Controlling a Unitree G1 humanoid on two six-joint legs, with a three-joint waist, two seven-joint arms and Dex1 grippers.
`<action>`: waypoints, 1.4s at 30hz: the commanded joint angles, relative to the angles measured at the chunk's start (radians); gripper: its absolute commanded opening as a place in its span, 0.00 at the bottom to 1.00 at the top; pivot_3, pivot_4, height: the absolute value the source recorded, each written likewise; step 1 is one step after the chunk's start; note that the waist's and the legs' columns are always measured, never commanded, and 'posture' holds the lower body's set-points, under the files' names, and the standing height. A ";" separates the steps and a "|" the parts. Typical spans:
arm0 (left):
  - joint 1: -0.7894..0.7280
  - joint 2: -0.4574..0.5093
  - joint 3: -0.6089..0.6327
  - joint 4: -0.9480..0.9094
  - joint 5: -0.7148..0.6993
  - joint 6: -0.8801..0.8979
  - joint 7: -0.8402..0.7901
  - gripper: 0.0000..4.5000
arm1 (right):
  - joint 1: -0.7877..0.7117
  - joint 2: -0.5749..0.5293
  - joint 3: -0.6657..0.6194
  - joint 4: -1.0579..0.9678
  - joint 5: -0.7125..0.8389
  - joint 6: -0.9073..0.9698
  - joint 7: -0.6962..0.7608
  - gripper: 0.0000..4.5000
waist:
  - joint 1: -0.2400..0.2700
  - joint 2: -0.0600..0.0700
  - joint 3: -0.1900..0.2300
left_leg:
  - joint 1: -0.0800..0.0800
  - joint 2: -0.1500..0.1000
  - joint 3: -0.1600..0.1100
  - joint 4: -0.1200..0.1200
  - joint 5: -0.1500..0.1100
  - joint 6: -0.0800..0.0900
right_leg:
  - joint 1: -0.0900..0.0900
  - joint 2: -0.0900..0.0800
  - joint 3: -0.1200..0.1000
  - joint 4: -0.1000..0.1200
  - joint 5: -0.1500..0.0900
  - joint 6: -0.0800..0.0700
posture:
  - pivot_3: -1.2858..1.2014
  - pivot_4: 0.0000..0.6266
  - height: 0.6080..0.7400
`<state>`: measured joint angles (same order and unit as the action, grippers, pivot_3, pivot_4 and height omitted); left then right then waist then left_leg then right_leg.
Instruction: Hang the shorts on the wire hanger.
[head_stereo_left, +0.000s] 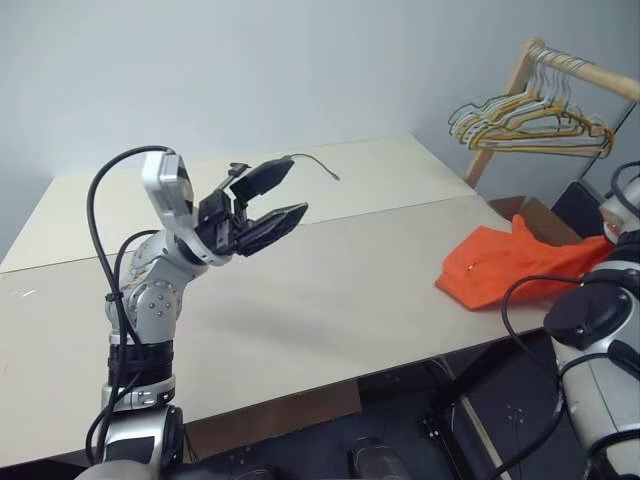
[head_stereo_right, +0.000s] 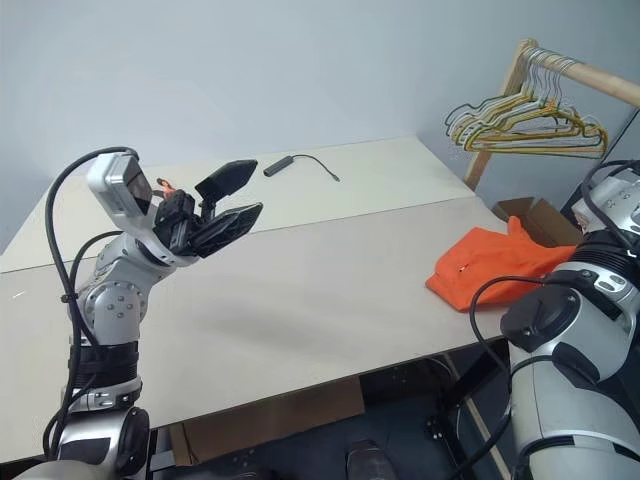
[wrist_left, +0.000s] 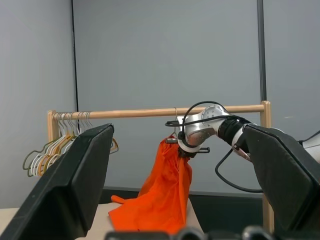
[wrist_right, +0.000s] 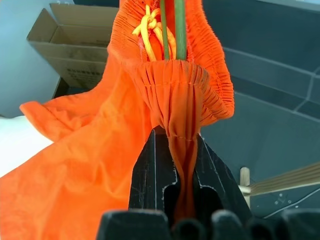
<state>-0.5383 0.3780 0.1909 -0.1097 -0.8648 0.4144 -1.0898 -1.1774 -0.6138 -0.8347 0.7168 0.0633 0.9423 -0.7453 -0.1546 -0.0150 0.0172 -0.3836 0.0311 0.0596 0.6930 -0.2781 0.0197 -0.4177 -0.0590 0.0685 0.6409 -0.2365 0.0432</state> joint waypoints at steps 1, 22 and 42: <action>-0.005 0.006 -0.005 -0.027 0.001 -0.013 -0.003 1.00 | -0.022 0.000 0.016 -0.007 0.026 -0.016 -0.015 0.00 | 0.001 0.000 0.000 | 0.000 0.000 0.000 0.000 0.000 0.000 | 0.000 0.000 0.000 0.000 0.000 0.000 | 0.49 0.00 1.00; -0.008 0.014 -0.006 -0.022 0.012 -0.027 -0.001 1.00 | 0.080 0.027 0.383 -0.225 -0.229 -0.121 -0.131 0.99 | 0.002 0.002 0.001 | 0.000 0.000 0.000 0.000 0.000 0.000 | -0.001 0.000 0.001 0.000 0.000 0.000 | 0.49 0.00 1.00; 0.032 0.098 -0.004 0.007 0.130 -0.062 0.014 1.00 | 0.288 0.103 0.919 -0.476 -0.327 -0.524 0.593 0.99 | 0.002 0.002 0.001 | 0.000 0.001 0.000 0.000 0.000 0.000 | -0.002 0.001 0.001 0.001 0.001 0.001 | 0.50 0.00 1.00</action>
<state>-0.5089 0.4582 0.1746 -0.1018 -0.7597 0.3733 -1.0819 -0.8809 -0.5023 0.0880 0.3090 -0.2830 0.4572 -0.2089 -0.1529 -0.0133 0.0180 -0.3839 0.0318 0.0593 0.6928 -0.2781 0.0197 -0.4193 -0.0586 0.0689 0.6414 -0.2357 0.0446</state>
